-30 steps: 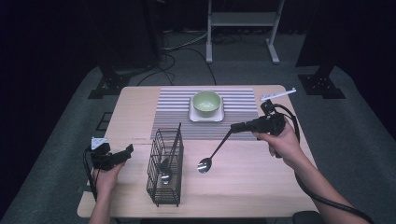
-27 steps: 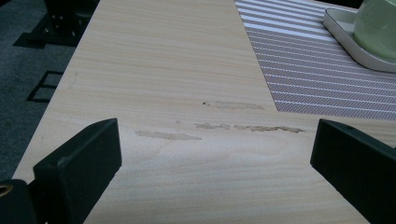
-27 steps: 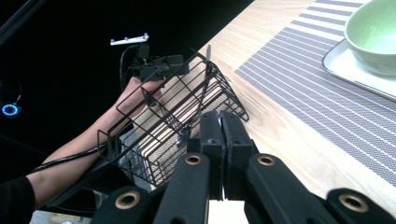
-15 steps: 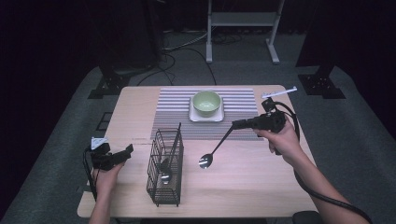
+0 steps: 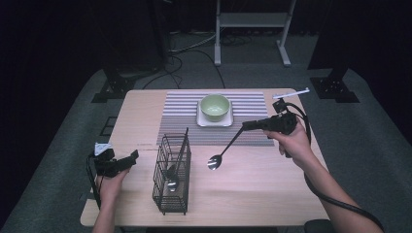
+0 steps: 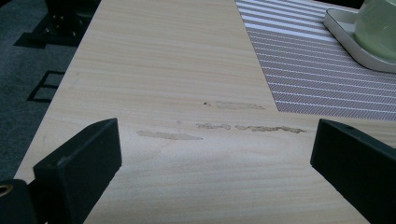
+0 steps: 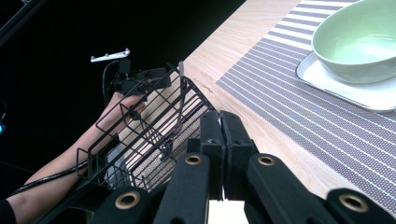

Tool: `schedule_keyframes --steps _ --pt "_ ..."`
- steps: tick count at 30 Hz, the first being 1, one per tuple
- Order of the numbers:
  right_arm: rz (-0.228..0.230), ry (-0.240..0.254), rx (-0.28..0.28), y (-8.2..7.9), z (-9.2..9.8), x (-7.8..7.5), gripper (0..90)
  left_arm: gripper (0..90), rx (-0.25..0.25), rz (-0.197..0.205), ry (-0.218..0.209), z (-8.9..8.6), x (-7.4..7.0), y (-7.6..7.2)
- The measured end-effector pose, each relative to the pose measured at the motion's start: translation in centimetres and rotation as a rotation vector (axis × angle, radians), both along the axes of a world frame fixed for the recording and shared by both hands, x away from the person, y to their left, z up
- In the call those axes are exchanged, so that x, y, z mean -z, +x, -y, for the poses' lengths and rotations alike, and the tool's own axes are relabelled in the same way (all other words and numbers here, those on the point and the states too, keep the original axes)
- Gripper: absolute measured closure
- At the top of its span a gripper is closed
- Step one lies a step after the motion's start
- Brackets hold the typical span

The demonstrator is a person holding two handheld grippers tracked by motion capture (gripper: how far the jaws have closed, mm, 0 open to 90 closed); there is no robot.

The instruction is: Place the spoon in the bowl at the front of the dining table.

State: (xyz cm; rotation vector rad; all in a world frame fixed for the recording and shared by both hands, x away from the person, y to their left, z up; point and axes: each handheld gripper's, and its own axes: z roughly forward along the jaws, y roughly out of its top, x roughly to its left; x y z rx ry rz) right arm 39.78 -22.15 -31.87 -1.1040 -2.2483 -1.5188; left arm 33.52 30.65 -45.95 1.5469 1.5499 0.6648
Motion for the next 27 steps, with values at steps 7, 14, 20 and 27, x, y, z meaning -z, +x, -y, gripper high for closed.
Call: schedule_keyframes --steps 7,14,20,27 --pt "0.000 0.004 0.010 0.4 0.0 0.0 88.8 0.8 0.001 -0.001 0.001 0.0 0.0 0.0" --pt "-0.001 0.003 0.023 0.9 -0.1 0.1 88.8 0.8 0.003 0.000 0.005 0.0 0.0 0.0" --pt "-0.004 0.005 0.036 1.3 -0.1 0.1 88.8 0.8 0.001 -0.001 0.002 0.0 0.0 0.0" --pt "-0.003 0.010 0.047 1.7 0.0 0.2 88.8 0.8 0.002 -0.001 0.004 0.0 0.0 0.0"
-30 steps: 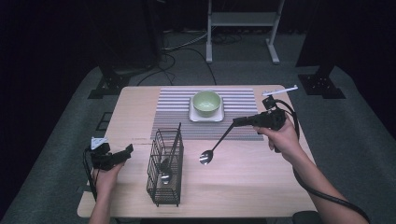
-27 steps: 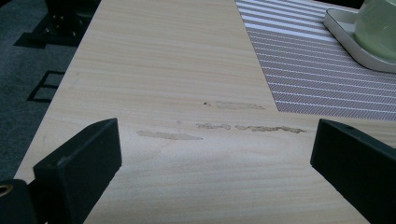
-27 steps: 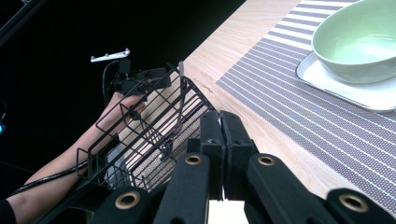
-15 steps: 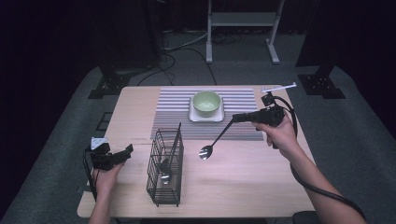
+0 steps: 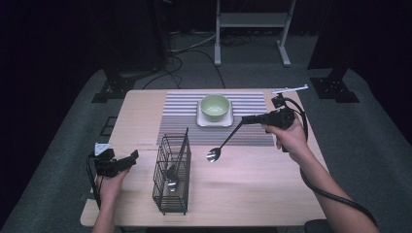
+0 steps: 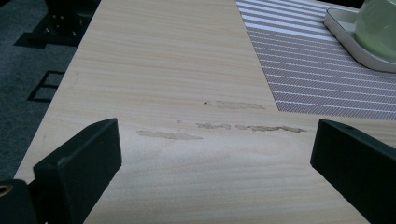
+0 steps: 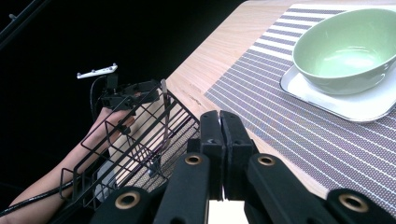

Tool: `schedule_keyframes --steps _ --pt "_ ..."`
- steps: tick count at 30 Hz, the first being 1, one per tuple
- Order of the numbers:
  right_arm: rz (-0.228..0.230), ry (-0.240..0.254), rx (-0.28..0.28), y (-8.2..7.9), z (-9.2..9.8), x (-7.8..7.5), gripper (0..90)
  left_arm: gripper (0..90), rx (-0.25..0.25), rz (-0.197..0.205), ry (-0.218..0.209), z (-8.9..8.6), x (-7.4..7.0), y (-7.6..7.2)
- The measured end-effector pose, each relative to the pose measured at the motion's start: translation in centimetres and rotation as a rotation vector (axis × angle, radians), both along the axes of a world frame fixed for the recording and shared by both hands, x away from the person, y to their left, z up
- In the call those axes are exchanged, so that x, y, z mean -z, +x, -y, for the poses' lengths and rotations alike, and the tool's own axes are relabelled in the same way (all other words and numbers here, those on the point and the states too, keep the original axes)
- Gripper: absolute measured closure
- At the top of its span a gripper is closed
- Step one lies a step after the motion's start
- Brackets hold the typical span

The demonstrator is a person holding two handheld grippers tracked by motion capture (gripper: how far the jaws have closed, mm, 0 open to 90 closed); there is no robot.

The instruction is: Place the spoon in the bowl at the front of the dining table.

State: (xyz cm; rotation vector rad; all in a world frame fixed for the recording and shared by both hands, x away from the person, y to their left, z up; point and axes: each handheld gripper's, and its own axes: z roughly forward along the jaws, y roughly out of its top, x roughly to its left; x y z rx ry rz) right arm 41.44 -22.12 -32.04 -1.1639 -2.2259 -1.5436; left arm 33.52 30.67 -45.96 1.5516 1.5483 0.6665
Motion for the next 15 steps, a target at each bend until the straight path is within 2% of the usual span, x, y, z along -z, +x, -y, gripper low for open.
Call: schedule_keyframes --steps 15 --pt "-0.003 -0.001 0.024 0.86 -0.11 0.07 88.8 0.8 0.000 -0.001 -0.001 -0.01 0.02 0.02"
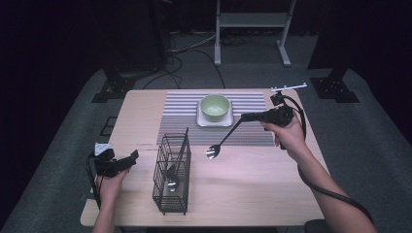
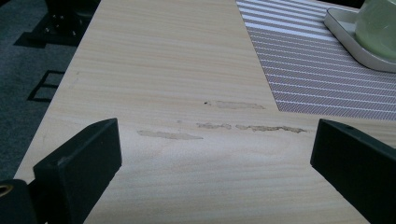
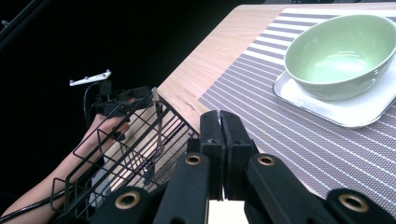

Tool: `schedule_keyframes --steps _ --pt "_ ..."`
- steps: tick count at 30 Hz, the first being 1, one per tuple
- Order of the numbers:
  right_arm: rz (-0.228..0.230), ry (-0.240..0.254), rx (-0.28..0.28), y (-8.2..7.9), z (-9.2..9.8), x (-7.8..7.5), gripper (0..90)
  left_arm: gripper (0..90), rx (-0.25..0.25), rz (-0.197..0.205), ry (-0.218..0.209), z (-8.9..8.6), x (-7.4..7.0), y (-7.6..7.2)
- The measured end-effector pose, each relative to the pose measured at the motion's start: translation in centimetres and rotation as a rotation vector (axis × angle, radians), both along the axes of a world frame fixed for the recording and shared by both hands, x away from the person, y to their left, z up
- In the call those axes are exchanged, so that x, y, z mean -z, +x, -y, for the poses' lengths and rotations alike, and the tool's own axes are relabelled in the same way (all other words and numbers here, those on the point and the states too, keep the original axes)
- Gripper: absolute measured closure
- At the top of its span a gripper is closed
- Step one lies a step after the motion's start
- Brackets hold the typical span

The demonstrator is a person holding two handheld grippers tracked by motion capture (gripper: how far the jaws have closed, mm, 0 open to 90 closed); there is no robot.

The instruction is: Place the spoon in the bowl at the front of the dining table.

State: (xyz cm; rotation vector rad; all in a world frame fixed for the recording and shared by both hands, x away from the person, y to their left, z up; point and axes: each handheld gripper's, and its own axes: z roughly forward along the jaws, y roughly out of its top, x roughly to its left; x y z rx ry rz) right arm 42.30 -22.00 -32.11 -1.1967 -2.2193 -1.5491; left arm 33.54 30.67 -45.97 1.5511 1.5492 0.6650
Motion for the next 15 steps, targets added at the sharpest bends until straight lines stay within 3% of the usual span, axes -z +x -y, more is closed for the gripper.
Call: schedule_keyframes --steps 15 --pt "-0.002 -0.005 0.039 1.2 0.3 0.0 88.7 0.8 0.001 -0.002 0.002 0.0 0.1 0.0"
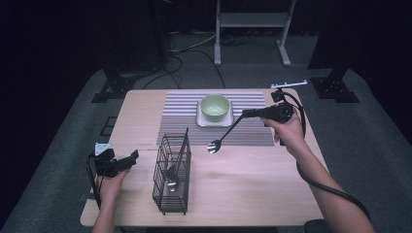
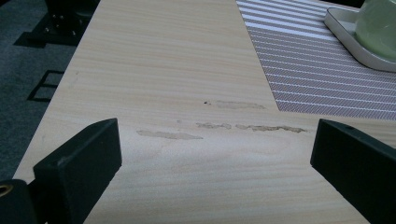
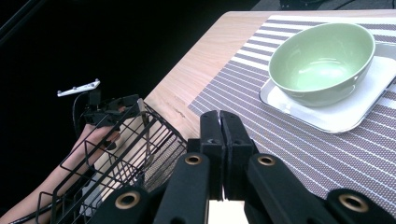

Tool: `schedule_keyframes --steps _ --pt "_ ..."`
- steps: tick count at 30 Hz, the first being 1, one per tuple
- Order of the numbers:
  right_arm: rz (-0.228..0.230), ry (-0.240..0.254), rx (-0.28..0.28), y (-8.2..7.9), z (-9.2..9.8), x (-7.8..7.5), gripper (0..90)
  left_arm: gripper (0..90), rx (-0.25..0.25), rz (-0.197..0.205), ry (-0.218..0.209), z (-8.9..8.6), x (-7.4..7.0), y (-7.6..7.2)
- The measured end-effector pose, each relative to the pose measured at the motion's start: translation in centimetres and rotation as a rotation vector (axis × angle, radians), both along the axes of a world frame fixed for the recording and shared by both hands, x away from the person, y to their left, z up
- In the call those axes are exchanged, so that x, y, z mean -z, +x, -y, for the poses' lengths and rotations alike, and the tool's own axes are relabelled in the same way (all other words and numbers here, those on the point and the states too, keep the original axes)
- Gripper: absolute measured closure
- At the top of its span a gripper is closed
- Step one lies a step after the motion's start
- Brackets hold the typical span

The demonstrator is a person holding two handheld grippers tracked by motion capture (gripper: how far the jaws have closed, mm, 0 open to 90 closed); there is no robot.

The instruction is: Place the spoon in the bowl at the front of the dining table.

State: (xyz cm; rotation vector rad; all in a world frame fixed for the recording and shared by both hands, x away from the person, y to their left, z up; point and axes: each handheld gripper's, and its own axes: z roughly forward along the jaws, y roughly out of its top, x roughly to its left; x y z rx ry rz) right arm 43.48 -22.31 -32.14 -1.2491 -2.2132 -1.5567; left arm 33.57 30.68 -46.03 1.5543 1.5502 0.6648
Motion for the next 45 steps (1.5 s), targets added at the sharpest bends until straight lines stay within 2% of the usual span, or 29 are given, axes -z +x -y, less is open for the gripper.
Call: schedule_keyframes --steps 25,45 --pt "0.003 -0.010 0.041 1.8 -0.2 -0.2 88.8 0.8 0.002 0.000 0.002 -0.1 0.0 0.0" --pt "0.007 -0.007 0.075 3.3 -0.3 -0.9 88.8 0.8 0.002 -0.001 0.000 -0.1 0.0 0.0"
